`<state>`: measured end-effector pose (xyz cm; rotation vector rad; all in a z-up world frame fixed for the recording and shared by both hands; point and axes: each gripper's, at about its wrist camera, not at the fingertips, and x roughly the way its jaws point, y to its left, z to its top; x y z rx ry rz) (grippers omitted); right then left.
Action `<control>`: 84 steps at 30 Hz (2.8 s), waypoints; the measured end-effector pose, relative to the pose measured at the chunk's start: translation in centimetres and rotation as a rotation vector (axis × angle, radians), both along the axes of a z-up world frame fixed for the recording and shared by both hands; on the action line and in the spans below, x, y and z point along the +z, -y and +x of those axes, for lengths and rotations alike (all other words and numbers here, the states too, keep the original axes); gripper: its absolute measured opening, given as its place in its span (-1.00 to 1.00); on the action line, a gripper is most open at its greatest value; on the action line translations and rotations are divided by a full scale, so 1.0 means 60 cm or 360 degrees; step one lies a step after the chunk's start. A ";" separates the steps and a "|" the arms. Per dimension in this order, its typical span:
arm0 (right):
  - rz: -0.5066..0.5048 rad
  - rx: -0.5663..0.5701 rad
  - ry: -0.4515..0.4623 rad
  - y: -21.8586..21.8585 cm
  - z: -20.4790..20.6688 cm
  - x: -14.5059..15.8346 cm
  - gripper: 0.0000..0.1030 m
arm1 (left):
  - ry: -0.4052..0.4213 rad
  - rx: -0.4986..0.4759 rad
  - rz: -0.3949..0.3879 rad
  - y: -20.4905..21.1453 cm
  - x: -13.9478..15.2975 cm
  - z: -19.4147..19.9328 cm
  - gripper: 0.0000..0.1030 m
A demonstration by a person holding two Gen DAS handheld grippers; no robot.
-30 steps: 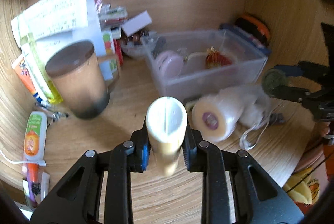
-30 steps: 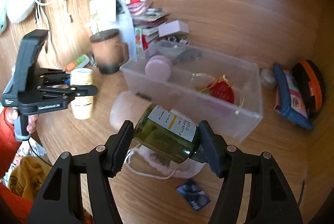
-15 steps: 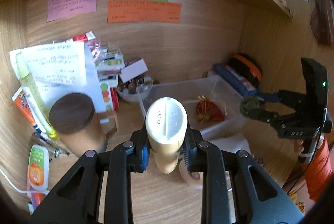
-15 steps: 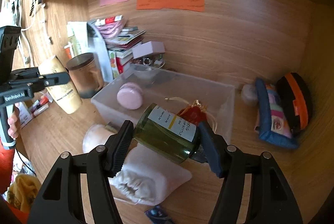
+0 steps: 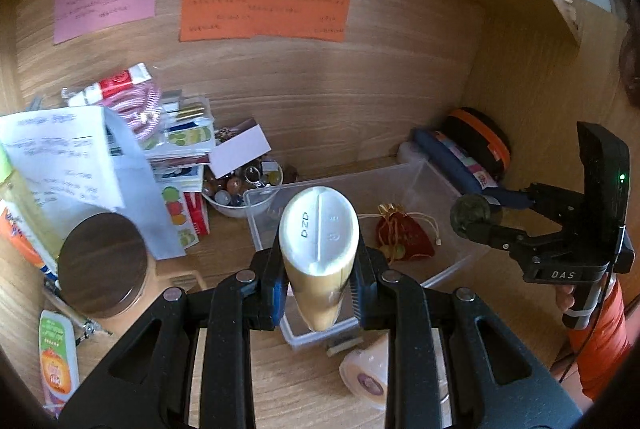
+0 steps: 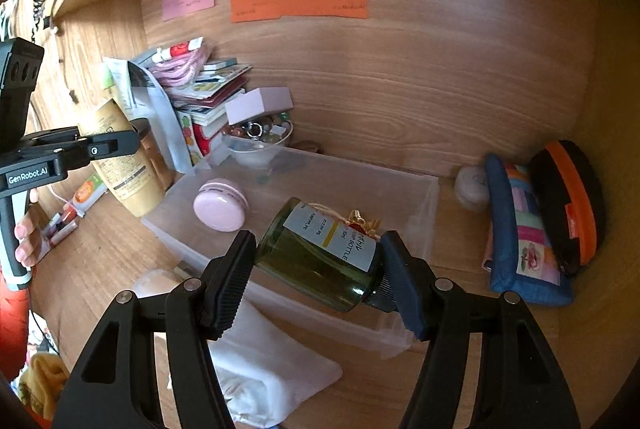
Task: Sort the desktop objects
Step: 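Lower the tube and bottle into the clear box and open both tools, then grasp the clear cup stack with the left tool while the right tool grasps the white drawstring bag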
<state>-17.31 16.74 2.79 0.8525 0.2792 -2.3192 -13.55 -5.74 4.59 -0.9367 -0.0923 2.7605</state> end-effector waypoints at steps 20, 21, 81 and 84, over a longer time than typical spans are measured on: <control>0.0221 0.0033 0.0077 0.052 -0.058 -0.074 0.18 | 0.0205 -0.0033 -0.0121 -0.022 -0.084 -0.063 -0.51; 0.0239 0.0037 0.0081 0.056 -0.059 -0.078 0.18 | 0.0210 -0.0035 -0.0132 -0.023 -0.085 -0.064 -0.51; 0.0189 -0.0057 -0.0069 -0.035 0.115 -0.047 0.90 | 0.0202 0.0010 -0.0191 -0.052 -0.081 0.095 0.86; 0.0216 -0.0015 -0.0007 -0.024 0.123 -0.072 0.90 | 0.0227 0.0005 -0.0201 -0.057 -0.097 0.101 0.86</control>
